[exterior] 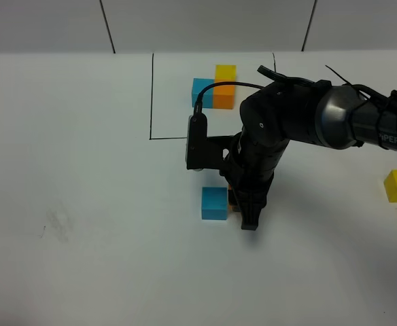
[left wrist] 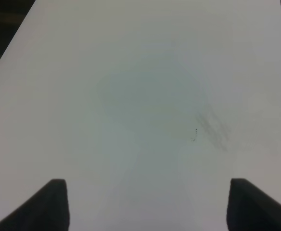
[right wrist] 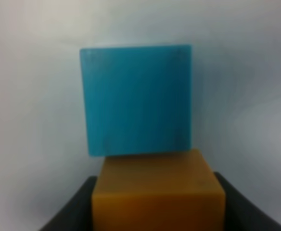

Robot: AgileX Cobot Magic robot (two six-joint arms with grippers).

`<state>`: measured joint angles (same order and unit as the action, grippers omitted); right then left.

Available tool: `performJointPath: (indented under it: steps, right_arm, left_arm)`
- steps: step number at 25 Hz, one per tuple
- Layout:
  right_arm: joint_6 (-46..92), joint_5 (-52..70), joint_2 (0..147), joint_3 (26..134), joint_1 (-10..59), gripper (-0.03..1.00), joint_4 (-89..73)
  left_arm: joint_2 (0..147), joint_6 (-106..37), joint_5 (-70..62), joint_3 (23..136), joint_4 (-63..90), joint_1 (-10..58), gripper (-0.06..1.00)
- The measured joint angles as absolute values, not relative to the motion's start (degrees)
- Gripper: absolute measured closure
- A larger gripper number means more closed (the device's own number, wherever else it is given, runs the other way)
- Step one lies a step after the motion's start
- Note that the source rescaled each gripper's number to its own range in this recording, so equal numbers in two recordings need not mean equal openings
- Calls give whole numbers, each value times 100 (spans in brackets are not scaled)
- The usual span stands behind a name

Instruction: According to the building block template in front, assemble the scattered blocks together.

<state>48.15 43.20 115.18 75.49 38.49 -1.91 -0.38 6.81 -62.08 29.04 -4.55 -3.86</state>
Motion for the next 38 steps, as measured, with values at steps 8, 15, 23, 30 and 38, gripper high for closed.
performJointPath:
  steps: [8,15,23,30,38]
  right_arm:
    - [5034,4287,11568,7554,3849,79,-314]
    - [5185,4239,11723,7554,3849,79,-392]
    - [5302,4167,11964,7554,3849,79,-403]
    - [5315,4130,11964,7554,3849,79,-411]
    - [4769,4122,11891,7554,3843,39,-375]
  left_arm:
    - [-38,681,-6208,2904,-455,-386,40]
    - [-38,681,-6208,2904,-455,-386,40]
    - [-38,681,-6208,2904,-455,-386,40]
    - [-38,681,-6208,2904,-455,-386,40]
    - [-38,681,-6208,2904,-455,-386,40]
